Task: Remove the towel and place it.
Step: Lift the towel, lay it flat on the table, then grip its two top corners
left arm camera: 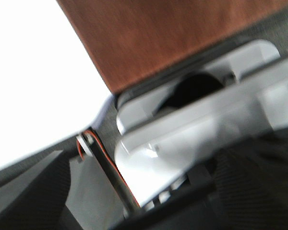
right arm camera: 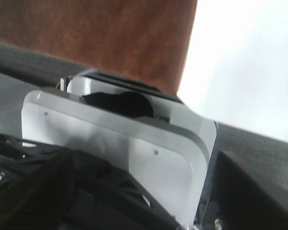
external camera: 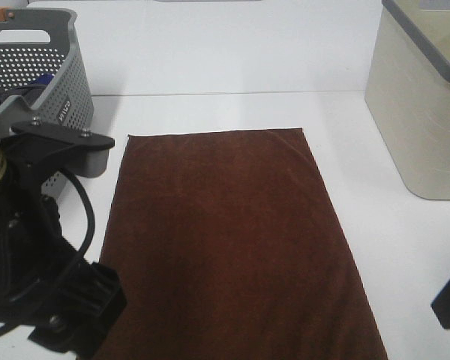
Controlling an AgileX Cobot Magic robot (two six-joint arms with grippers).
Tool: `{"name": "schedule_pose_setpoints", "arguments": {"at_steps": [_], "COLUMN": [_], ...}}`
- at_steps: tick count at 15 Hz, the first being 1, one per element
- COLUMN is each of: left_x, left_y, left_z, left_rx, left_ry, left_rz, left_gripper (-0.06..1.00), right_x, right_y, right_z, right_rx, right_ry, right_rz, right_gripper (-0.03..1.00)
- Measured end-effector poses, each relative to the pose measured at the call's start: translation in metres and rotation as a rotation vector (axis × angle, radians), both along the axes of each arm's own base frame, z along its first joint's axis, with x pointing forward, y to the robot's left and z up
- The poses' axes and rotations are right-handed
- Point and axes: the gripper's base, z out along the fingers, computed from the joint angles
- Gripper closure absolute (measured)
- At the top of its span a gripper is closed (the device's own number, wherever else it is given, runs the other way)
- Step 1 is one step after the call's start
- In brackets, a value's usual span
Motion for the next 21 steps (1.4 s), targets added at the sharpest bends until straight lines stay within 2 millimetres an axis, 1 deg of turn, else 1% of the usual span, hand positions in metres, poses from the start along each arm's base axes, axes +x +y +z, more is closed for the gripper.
{"name": "schedule_pose_setpoints", "arguments": {"at_steps": [1,4,6,7,8,9,10,11,13,14,16,18,21], "left_x": [0.008,0.034,0.052,0.065,0.079,0.097,0.114,0.132,0.169,0.196,0.229,0.256,0.292], "left_y": [-0.001,-0.012,-0.02,-0.021,-0.019,-0.016,-0.013,-0.011,-0.003,0.002,0.005,0.007,0.011], "left_z": [0.004,0.031,0.05,0.055,0.054,0.048,0.041,0.031,0.015,-0.001,-0.016,-0.03,-0.047], "left_rx": [-0.003,-0.101,-0.189,-0.205,-0.191,-0.163,-0.136,-0.105,-0.074,-0.063,-0.082,-0.101,-0.107], "left_ry": [-0.079,-0.342,-0.459,-0.483,-0.489,-0.488,-0.479,-0.463,-0.438,-0.41,-0.384,-0.37,-0.381], "left_rz": [0.017,0.043,0.053,0.083,0.11,0.127,0.14,0.153,0.194,0.221,0.251,0.273,0.308], "left_gripper": [0.2,0.33,0.36,0.37,0.37,0.37,0.37,0.37,0.37,0.37,0.37,0.37,0.37], "right_x": [0.008,0.04,0.066,0.079,0.095,0.111,0.127,0.142,0.172,0.198,0.233,0.265,0.305], "right_y": [0.0,0.002,0.004,0.006,0.008,0.011,0.017,0.029,0.053,0.066,0.073,0.081,0.09], "right_z": [0.008,0.045,0.063,0.067,0.067,0.066,0.067,0.067,0.063,0.056,0.037,0.015,-0.027], "right_rx": [0.004,0.015,0.018,0.028,0.037,0.036,0.033,0.026,-0.014,-0.04,-0.065,-0.072,-0.089], "right_ry": [-0.065,-0.289,-0.369,-0.371,-0.358,-0.349,-0.355,-0.357,-0.372,-0.38,-0.371,-0.362,-0.339], "right_rz": [-0.017,-0.028,-0.018,-0.021,-0.022,-0.015,0.005,0.046,0.134,0.136,0.097,0.083,0.085], "right_gripper": [0.23,0.37,0.42,0.43,0.43,0.43,0.43,0.43,0.43,0.43,0.43,0.43,0.43]}}
